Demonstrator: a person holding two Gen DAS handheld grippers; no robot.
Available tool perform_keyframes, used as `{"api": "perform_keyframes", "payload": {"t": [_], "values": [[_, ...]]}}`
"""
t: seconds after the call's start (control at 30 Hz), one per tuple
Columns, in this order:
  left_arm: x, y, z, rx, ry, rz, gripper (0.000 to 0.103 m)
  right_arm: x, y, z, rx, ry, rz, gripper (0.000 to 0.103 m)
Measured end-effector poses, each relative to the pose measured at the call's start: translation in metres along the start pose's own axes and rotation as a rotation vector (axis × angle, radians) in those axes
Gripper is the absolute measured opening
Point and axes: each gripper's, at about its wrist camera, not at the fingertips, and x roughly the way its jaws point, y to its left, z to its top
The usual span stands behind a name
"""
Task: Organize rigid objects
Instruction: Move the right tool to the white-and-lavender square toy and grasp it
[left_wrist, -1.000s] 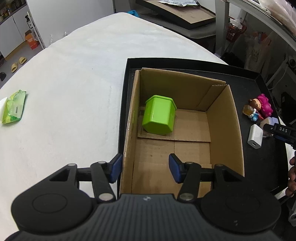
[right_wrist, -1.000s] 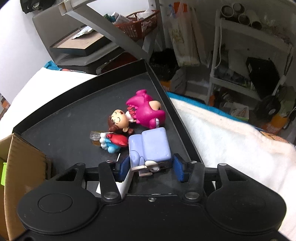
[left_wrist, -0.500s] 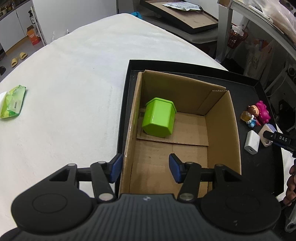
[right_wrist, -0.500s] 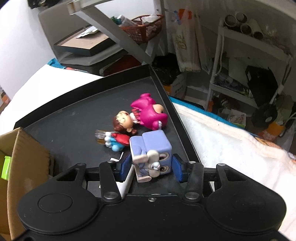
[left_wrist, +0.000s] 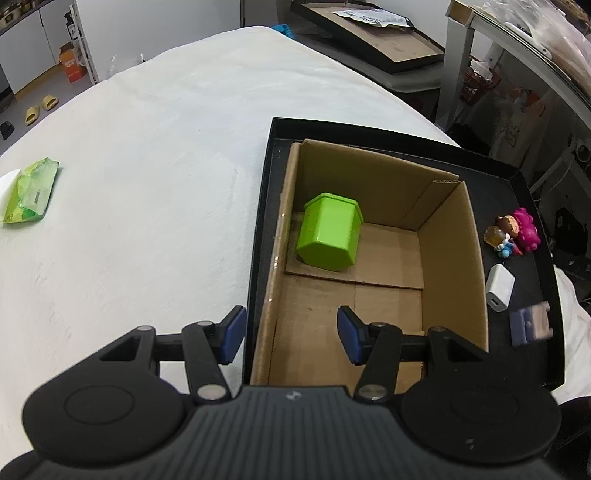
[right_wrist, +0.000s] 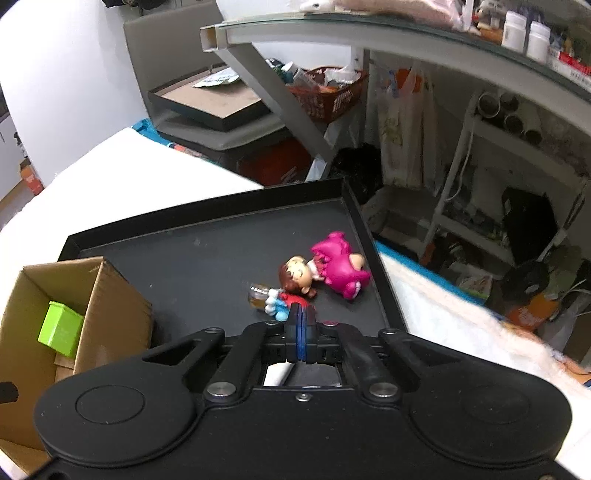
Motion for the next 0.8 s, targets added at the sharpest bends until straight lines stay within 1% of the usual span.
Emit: {"api": "perform_keyframes", "payload": {"t": [0.07,0.13,0.17,0.2,0.23,0.33,0.37,0.4,0.5,0.6,0.8], "values": [[-0.001,0.004,-0.001,-0.006,0.002,-0.007,0.053,0.002,-0.006,0.0,0.04,0.034,-0.006,0.003],[-0.002,0.008,-0.002,-0.02,0.002,-0.023,0.053,0.006,-0.012,-0.001,0.084,0.074,-0.001,0.014],[-0.003,0.009,-0.002,-0.026,0.001,-0.03,0.053,0.007,-0.015,-0.002,0.109,0.087,0.002,0.035],[-0.004,0.01,-0.002,-0.029,0.0,-0.035,0.053,0.008,-0.017,-0.004,0.128,0.093,0.004,0.053],[-0.004,0.01,-0.003,-0.03,-0.003,-0.037,0.053,0.009,-0.018,-0.006,0.134,0.097,0.0,0.056],[-0.005,0.009,-0.004,-0.019,-0.005,-0.033,0.053,0.012,-0.021,-0.011,0.153,0.132,-0.005,0.058],[-0.006,0.009,-0.004,-0.017,-0.006,-0.031,0.053,0.013,-0.022,-0.012,0.16,0.144,-0.007,0.062],[-0.006,0.01,-0.004,-0.017,-0.007,-0.032,0.053,0.014,-0.023,-0.013,0.164,0.159,-0.016,0.068],[-0.005,0.01,-0.003,-0.017,-0.004,-0.031,0.053,0.014,-0.025,-0.017,0.19,0.211,-0.057,0.079],[-0.004,0.008,-0.003,-0.016,-0.004,-0.023,0.053,0.017,-0.027,-0.024,0.214,0.276,-0.073,0.081],[-0.002,0.005,-0.004,-0.002,0.003,-0.005,0.053,0.028,-0.023,-0.033,0.2,0.342,-0.091,0.081]]}}
